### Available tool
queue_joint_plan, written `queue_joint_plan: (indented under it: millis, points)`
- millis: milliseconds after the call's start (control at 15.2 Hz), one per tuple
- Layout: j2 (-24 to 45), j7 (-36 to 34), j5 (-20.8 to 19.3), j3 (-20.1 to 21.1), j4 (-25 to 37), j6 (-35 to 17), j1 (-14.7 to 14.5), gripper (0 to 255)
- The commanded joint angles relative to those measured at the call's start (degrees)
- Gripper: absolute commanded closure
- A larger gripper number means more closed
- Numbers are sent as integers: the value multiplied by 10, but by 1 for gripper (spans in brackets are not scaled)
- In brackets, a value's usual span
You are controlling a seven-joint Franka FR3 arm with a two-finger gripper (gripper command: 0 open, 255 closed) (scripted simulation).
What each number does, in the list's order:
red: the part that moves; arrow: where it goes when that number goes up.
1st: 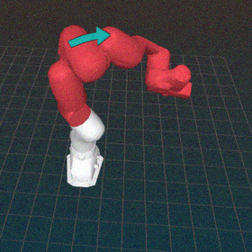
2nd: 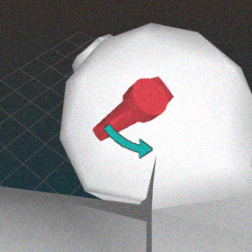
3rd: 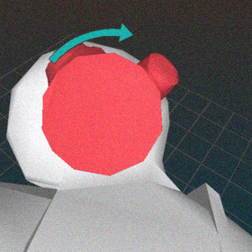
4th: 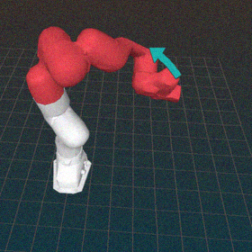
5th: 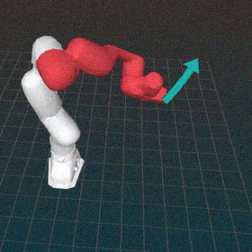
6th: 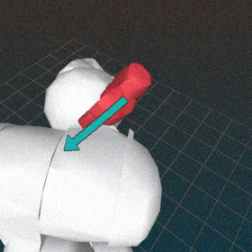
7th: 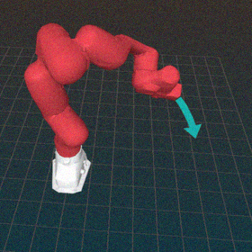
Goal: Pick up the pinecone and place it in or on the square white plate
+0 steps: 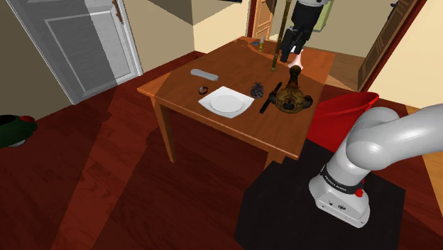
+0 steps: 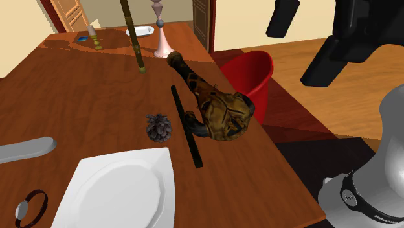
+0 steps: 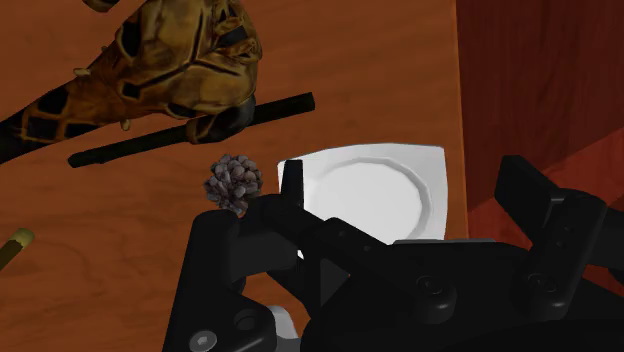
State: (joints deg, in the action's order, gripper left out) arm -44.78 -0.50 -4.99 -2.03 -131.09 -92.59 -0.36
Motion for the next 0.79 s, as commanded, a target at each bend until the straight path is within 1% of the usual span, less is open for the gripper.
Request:
queue_joint_plan:
  millis: [0, 330, 726]
  points:
    - [0, 0, 0, 0, 0, 0, 0, 0]
    - [78, 32, -11, -40, -1, -67, 8, 0]
    - [188, 73, -12, -85, 21, -139, 14, 0]
